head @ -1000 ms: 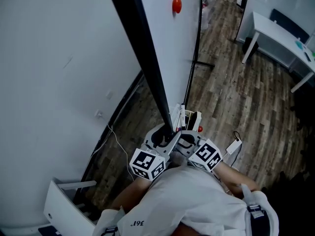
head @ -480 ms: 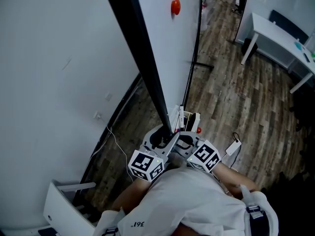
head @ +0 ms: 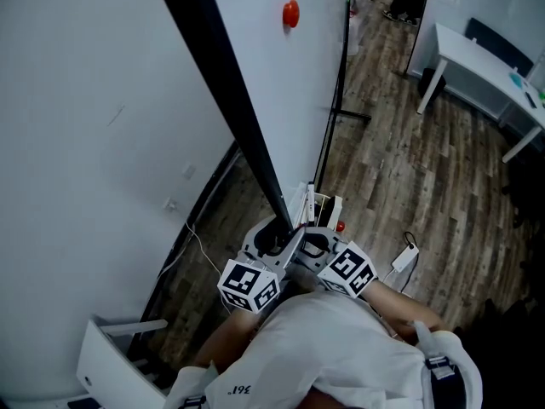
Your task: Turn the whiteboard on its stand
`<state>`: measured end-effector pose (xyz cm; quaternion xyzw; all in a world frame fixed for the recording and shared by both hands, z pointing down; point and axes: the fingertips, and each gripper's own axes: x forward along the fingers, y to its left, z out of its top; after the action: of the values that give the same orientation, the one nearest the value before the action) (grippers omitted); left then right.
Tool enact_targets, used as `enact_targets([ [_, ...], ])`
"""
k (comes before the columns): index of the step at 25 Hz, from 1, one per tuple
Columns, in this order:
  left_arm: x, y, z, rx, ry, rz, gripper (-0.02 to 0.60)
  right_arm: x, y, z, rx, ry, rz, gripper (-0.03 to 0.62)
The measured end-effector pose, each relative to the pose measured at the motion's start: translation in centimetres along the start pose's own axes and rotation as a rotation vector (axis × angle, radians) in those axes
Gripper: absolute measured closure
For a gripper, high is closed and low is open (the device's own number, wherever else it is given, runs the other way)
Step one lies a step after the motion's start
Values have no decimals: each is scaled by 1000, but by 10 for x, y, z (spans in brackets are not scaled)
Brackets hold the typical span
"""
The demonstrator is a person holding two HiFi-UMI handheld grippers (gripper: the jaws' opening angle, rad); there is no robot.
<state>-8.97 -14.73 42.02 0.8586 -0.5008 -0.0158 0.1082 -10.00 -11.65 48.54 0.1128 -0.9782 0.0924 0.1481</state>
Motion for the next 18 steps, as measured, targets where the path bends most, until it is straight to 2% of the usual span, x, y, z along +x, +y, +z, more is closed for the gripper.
enact_targets([
  [18, 0, 41, 9, -5, -17, 33, 377, 36, -10, 13, -1, 5, -1, 496],
])
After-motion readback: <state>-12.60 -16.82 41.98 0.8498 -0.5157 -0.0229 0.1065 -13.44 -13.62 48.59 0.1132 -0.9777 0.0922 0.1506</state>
